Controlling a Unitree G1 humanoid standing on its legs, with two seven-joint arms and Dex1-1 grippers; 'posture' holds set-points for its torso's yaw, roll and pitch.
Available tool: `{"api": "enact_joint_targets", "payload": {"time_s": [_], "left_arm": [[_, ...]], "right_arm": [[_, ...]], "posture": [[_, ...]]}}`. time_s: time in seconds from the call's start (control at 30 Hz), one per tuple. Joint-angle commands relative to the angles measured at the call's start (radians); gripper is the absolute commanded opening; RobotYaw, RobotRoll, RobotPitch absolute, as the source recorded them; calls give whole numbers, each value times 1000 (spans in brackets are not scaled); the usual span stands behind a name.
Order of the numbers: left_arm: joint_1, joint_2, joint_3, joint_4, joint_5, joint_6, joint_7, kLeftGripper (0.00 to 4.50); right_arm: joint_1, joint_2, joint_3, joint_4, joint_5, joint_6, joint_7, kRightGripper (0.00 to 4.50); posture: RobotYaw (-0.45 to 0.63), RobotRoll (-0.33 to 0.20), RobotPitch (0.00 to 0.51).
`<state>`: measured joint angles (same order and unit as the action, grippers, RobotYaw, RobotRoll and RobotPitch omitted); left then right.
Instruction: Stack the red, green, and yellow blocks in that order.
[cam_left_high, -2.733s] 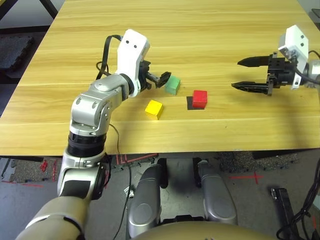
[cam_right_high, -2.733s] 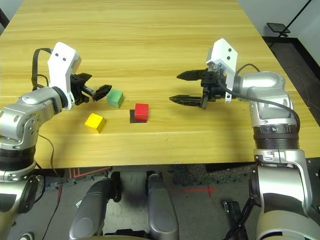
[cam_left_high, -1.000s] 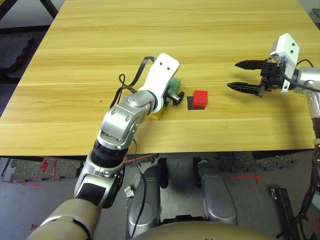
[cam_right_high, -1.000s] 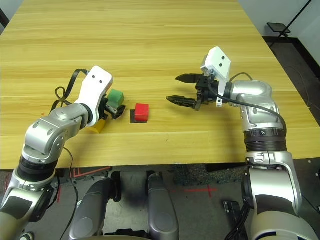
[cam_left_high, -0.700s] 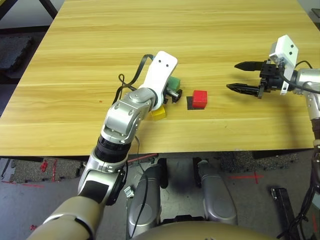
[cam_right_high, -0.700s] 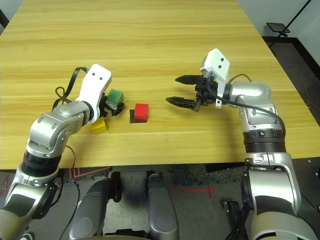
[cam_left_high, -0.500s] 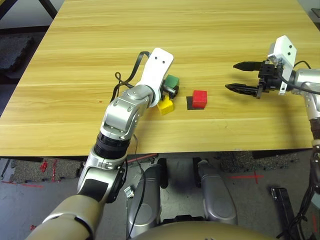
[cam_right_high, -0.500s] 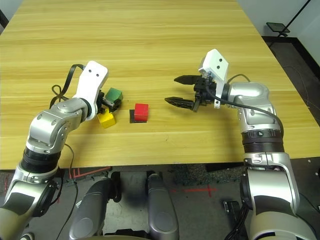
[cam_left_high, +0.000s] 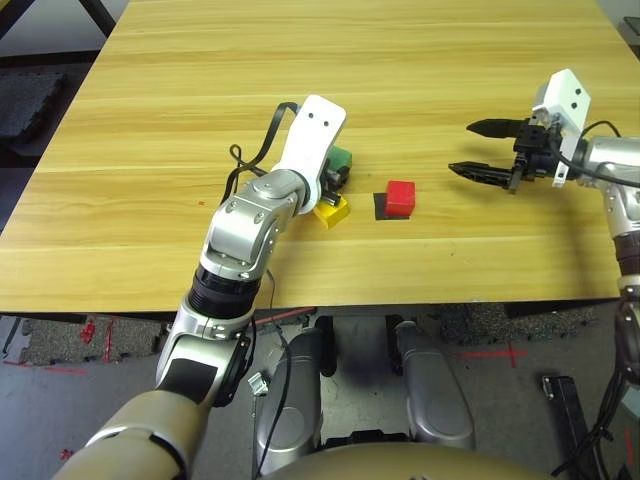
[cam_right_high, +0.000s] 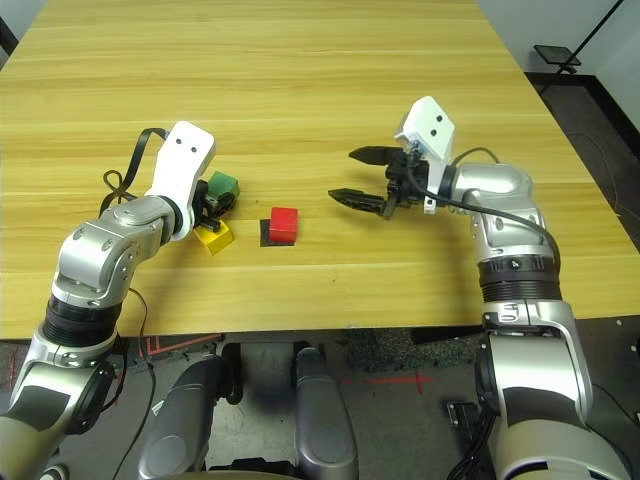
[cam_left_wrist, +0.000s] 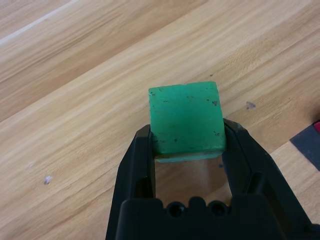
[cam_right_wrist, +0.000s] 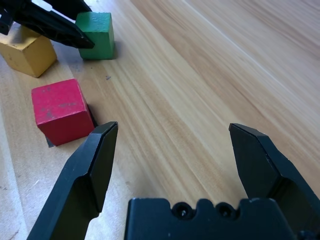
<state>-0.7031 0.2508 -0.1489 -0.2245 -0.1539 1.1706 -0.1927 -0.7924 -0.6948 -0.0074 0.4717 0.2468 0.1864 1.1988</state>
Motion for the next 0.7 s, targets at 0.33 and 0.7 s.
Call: {"api": "enact_joint_targets", "payload": {"time_s": [0.33, 0.7], "left_arm": [[-92, 112, 42, 24, -41, -171, -175, 2009], [-155, 236, -12, -89, -171, -248, -488, 2009]], "right_arm": [[-6, 4, 8, 31, -12, -22, 7, 4500], [-33, 10, 11, 65, -24, -45, 15, 4500]], "posture": [[256, 133, 283], [262, 136, 256]]}}
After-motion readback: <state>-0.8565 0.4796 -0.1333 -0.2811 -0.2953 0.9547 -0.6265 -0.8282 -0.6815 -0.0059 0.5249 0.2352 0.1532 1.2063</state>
